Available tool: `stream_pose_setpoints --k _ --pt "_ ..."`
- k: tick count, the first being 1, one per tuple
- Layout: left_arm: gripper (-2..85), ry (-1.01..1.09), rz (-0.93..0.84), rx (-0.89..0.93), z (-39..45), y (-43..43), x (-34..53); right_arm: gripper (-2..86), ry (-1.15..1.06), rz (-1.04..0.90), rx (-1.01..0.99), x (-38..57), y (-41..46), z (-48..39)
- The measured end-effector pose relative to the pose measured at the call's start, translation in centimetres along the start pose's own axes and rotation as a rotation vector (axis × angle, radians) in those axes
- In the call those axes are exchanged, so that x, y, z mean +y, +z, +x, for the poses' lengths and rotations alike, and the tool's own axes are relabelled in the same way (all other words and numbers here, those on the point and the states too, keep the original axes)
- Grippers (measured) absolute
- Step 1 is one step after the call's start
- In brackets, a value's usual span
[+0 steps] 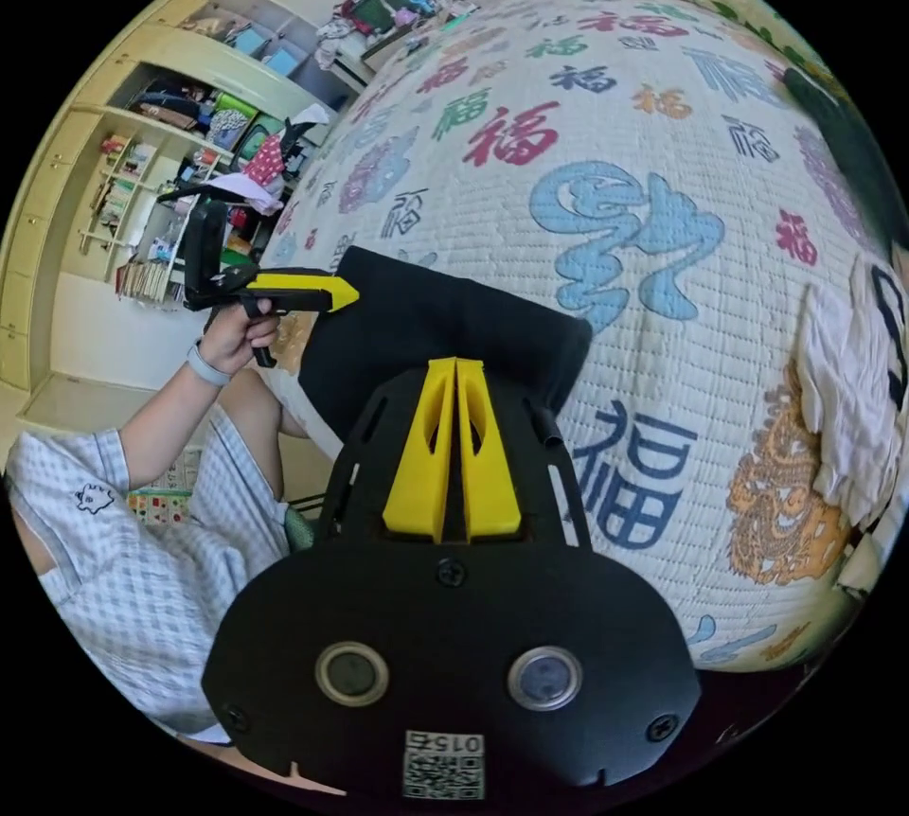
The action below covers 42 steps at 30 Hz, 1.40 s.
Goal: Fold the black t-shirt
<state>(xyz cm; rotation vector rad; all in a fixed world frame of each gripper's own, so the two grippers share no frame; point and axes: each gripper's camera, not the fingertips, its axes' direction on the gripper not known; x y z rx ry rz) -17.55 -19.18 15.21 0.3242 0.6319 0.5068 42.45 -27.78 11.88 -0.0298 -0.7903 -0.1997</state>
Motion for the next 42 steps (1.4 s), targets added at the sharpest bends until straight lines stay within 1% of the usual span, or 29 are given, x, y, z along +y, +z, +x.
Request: stream_pose_setpoints --k 3,5,7,9,10,11,12,14,15,17,19,21,24,28,31,34,37,39,40,42 --pt "0.0 -0.035 0.023 0.01 -2.5 -2.4 2.0 -0.4 0.086 0.003 0.002 1.4 -0.2 3.4" --pt "0.6 -0.033 0.032 0.035 -3.8 -4.2 3.3 0.2 0.116 0.056 -0.14 2.8 -0.8 5.9" --pt "2.2 -0.083 0.027 0.077 -6.1 -6.0 4.8 1.4 0.149 0.093 -0.269 3.8 -1.2 8.1" --pt "6.6 -0.187 0.001 0.182 -10.1 -7.9 6.9 6.6 0.193 0.102 -0.361 4.6 -1.1 10.2" --pt "7.8 -0.209 0.009 0.235 -11.0 -8.4 7.4 10.9 0.231 0.094 -0.42 4.8 -0.7 11.5" --pt "9.6 -0.262 0.04 0.37 -12.9 -9.1 8.2 13.2 0.253 0.095 -0.49 4.8 -0.1 12.6" --pt "10.9 -0.3 0.065 0.485 -14.4 -9.4 8.7 13.4 0.255 0.098 -0.529 4.8 0.3 13.1" --pt "11.6 -0.297 0.055 0.529 -15.6 -9.7 8.9 13.4 0.263 0.073 -0.618 3.9 2.3 14.3" --pt "11.3 -0.282 0.053 0.566 -16.1 -9.7 8.7 13.0 0.259 0.068 -0.638 3.5 2.8 14.5" --pt "11.1 -0.266 0.045 0.659 -16.6 -9.5 8.1 12.1 0.247 0.055 -0.741 1.9 5.1 14.9" --pt "10.9 -0.24 0.012 0.686 -16.5 -9.3 7.3 11.5 0.23 0.031 -0.78 0.5 6.7 14.9" --pt "10.1 -0.208 -0.015 0.713 -16.5 -9.7 6.8 10.4 0.209 0.002 -0.786 -0.5 7.9 14.8" --pt "8.5 -0.216 0.002 0.746 -17.3 -11.1 7.6 9.2 0.2 -0.005 -0.835 -1.4 9.3 14.9" --pt "6.7 -0.222 0.006 0.742 -18.3 -13.6 8.6 7.4 0.182 0.014 -0.823 -2.0 10.6 14.6" --pt "4.8 -0.242 -0.007 0.741 -19.0 -16.2 9.6 6.1 0.168 0.028 -0.773 -2.5 10.6 13.4" --pt "3.7 -0.217 0.003 0.709 -18.8 -20.0 10.7 5.7 0.126 0.027 -0.707 -3.5 10.0 10.9" --pt "3.2 -0.183 0.05 0.711 -18.6 -25.5 13.0 5.5 0.068 0.017 -0.676 -5.1 9.5 7.2" --pt "3.0 -0.177 0.124 0.703 -19.2 -31.7 16.0 5.5 0.026 0.004 -0.681 -6.4 10.0 4.1" --pt "2.9 -0.176 0.139 0.695 -19.4 -33.5 16.9 5.5 -0.003 0.001 -0.693 -7.5 10.7 1.8" --pt "2.8 -0.186 0.186 0.63 -20.9 -41.0 20.9 5.5 -0.05 -0.016 -0.717 -9.4 12.4 -2.3"
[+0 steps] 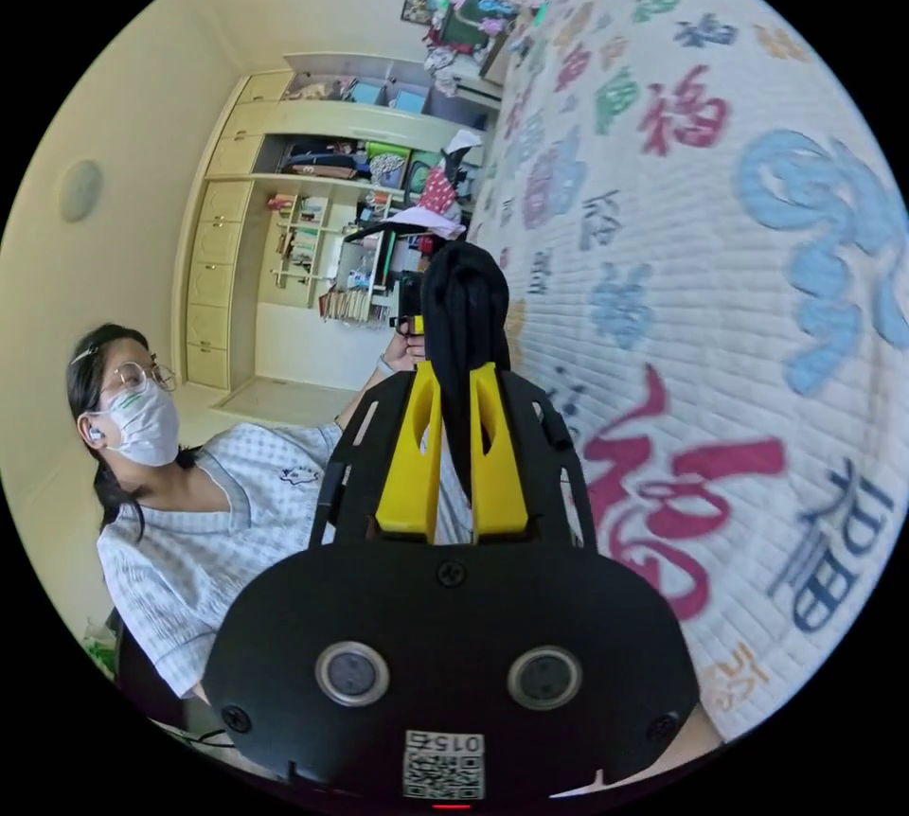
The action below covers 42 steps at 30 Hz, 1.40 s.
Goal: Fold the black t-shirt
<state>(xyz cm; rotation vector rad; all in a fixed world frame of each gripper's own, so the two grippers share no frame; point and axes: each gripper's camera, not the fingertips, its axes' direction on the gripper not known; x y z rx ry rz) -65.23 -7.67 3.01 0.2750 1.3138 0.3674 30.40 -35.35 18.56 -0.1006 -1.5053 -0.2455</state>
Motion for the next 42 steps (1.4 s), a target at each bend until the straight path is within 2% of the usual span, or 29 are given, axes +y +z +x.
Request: stream_pose_setpoints --k 6,8,12,14,22,32,34,39,42 --pt "2.7 -0.099 0.191 -0.198 3.9 -21.0 9.0 5.2 -0.073 -0.176 -0.08 -8.0 18.2 -4.0" --pt "2.8 -0.133 0.237 -0.25 4.5 -26.2 11.6 5.0 -0.067 -0.236 -0.114 -10.7 25.7 -4.7" --pt "3.0 -0.226 0.284 -0.267 3.7 -34.3 16.4 4.7 -0.037 -0.307 -0.131 -13.6 34.4 -5.0" --pt "2.9 -0.261 0.284 -0.247 2.4 -35.9 17.6 4.7 -0.015 -0.318 -0.086 -14.7 37.8 -4.6" --pt "1.4 -0.237 0.351 -0.114 -0.3 -38.0 20.2 4.3 0.089 -0.303 -0.032 -16.0 40.8 -2.4" --pt "0.9 -0.081 0.416 -0.104 8.3 -38.3 22.0 4.0 0.156 -0.358 -0.288 -16.4 42.8 -6.8" --pt "1.0 -0.081 0.4 -0.147 9.2 -38.1 22.1 4.0 0.152 -0.366 -0.293 -16.5 43.3 -7.4" --pt "1.2 -0.282 0.388 -0.282 5.5 -35.5 22.6 4.5 0.185 -0.358 -0.095 -16.6 45.6 -6.5" --pt "1.3 -0.252 0.429 -0.299 5.1 -33.4 22.8 4.6 0.209 -0.304 -0.094 -16.2 45.4 -5.9"
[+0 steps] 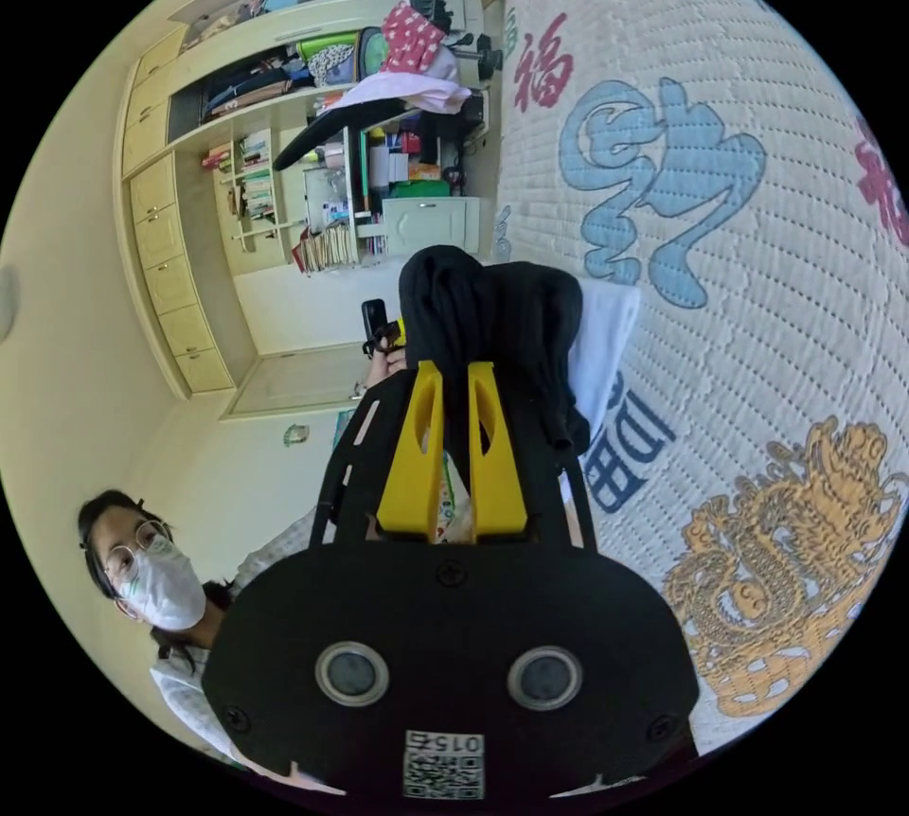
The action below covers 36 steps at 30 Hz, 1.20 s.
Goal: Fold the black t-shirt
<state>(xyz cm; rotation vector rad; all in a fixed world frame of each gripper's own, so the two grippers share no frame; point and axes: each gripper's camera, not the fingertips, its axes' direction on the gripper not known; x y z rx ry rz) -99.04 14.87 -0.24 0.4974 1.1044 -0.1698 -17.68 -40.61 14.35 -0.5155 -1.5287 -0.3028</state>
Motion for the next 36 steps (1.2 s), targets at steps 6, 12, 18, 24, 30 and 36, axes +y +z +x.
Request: stream_pose_setpoints --k 6,12,18,24,30,36 --pt "0.9 0.027 -0.013 -0.141 3.1 3.2 1.8 1.3 -0.043 0.02 0.042 2.7 -1.6 -1.6" --pt "-0.2 0.104 0.11 -0.518 10.9 6.2 5.5 -0.4 -0.126 0.087 0.131 7.4 -5.0 -5.5" --pt "1.1 0.527 0.266 -0.823 25.5 19.9 8.9 -0.5 -0.256 0.248 0.483 17.5 -13.2 -10.5" --pt "5.1 0.87 0.017 -0.614 34.7 46.7 8.6 0.4 -0.215 0.483 0.805 30.6 -23.6 -13.1" --pt "6.2 0.999 -0.271 -0.291 42.8 76.0 9.0 3.6 -0.001 0.67 1.076 43.5 -34.7 -13.1" --pt "7.2 1.01 -0.447 -0.16 50.1 100.2 9.1 6.1 0.157 0.777 1.201 51.4 -45.2 -12.4"
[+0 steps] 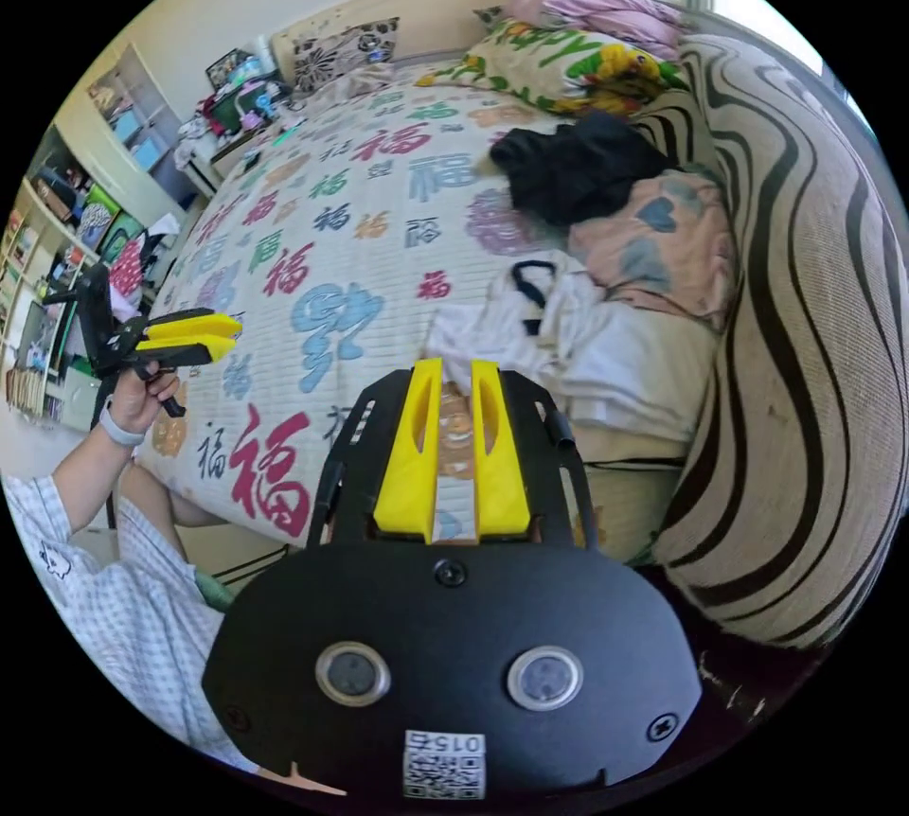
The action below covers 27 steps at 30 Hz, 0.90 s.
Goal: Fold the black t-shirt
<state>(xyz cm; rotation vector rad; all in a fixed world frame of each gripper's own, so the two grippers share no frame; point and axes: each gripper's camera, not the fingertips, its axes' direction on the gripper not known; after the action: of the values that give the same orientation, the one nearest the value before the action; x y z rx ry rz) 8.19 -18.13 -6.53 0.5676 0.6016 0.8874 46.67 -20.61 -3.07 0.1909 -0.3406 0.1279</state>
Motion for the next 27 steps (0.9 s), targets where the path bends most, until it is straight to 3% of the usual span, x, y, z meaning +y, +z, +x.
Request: stream_pose_setpoints --k 6,9,15,17,22,27 --pt "8.2 -0.1 -0.115 -0.015 -1.2 15.0 -10.9 9.4 0.074 -0.06 0.042 -3.1 0.9 6.5" --pt "9.2 -0.162 -0.135 -0.048 -2.5 20.4 -14.2 6.1 0.088 -0.136 0.054 -3.8 2.2 8.4" --pt "5.1 -0.378 -0.09 -0.006 -4.8 27.1 -16.0 0.5 0.105 -0.03 -0.045 -1.9 -1.3 11.2" --pt "2.1 -0.438 -0.028 0.072 -5.3 27.2 -15.2 0.3 0.105 0.033 -0.075 -0.1 -3.6 11.8" --pt "-0.3 -0.321 0.051 0.08 -5.5 22.9 -12.1 0.1 0.126 0.186 -0.185 3.9 -9.2 12.3" --pt "-0.7 -0.308 0.219 0.171 -5.6 11.0 -4.2 0.0 0.076 0.286 -0.408 6.4 -14.4 10.1"
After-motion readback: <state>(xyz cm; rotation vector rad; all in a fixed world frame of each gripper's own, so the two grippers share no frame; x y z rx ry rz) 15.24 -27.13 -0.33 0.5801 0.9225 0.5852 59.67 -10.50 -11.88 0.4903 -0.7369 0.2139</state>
